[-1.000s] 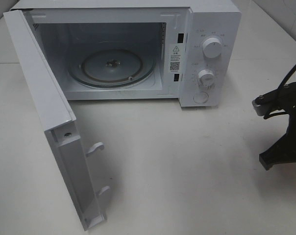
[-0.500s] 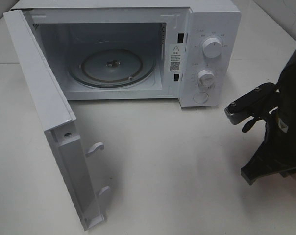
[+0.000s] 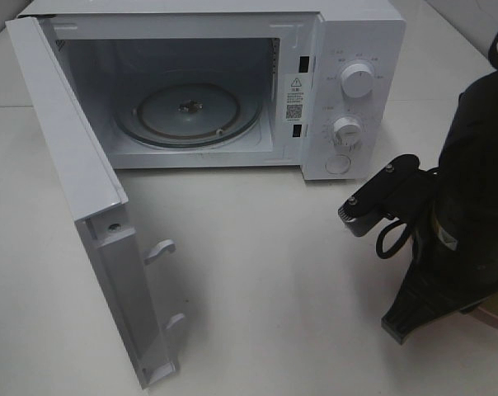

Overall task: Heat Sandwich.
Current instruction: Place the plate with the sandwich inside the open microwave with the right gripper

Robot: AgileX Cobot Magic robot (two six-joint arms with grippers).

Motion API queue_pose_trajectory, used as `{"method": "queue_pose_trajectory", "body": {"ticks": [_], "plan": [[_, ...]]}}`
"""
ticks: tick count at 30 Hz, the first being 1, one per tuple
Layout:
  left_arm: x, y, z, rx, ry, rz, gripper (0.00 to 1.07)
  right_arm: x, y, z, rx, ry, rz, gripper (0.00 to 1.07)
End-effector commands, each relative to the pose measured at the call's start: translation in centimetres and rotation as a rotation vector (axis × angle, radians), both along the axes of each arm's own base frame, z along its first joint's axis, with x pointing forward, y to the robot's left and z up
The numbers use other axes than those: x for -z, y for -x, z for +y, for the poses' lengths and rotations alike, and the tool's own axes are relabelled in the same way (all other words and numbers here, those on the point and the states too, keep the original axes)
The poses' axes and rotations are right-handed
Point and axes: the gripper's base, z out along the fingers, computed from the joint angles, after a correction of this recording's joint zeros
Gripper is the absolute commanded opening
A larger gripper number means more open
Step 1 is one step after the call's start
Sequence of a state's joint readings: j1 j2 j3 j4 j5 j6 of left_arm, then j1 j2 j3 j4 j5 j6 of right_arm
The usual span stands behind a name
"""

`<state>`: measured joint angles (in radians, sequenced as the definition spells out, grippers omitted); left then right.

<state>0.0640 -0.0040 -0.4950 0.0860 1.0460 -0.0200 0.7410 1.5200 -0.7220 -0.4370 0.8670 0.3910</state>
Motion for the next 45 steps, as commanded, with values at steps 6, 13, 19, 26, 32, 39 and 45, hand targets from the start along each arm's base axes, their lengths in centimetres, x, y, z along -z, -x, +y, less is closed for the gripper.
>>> {"method": "queue_pose_trajectory", "body": {"ticks": [6, 13, 19, 26, 32, 39, 45], "plan": [[0.0, 0.4, 0.0, -0.003, -0.005, -0.037, 0.98, -0.2, 0.7, 0.6, -0.089, 0.037, 0.007, 0.0], [0.0, 0.4, 0.0, -0.003, -0.005, -0.037, 0.98, -0.2, 1.4, 1.5, -0.177, 0.048, 0.015, 0.0], [0.0, 0.4, 0.0, -0.003, -0.005, -0.037, 0.98, -0.3, 2.1, 2.3, -0.276, 0.061, 0.027, 0.0], [0.0, 0.4, 0.0, -0.003, -0.005, -0.037, 0.98, -0.3, 2.5, 2.4, -0.312, 0.088, 0.046, 0.0], [0.0, 0.4, 0.0, -0.003, -0.005, -0.037, 0.98, -0.3, 2.6, 2.4, -0.353, 0.096, 0.065, 0.0], [0.0, 0.4, 0.0, -0.003, -0.005, -0.037, 0.98, -0.3, 2.5, 2.6, -0.441, 0.104, 0.085, 0.0], [0.0, 0.4, 0.0, -0.003, -0.005, -0.037, 0.98, -0.2, 2.4, 2.9, -0.563, 0.099, 0.096, 0.0]]}}
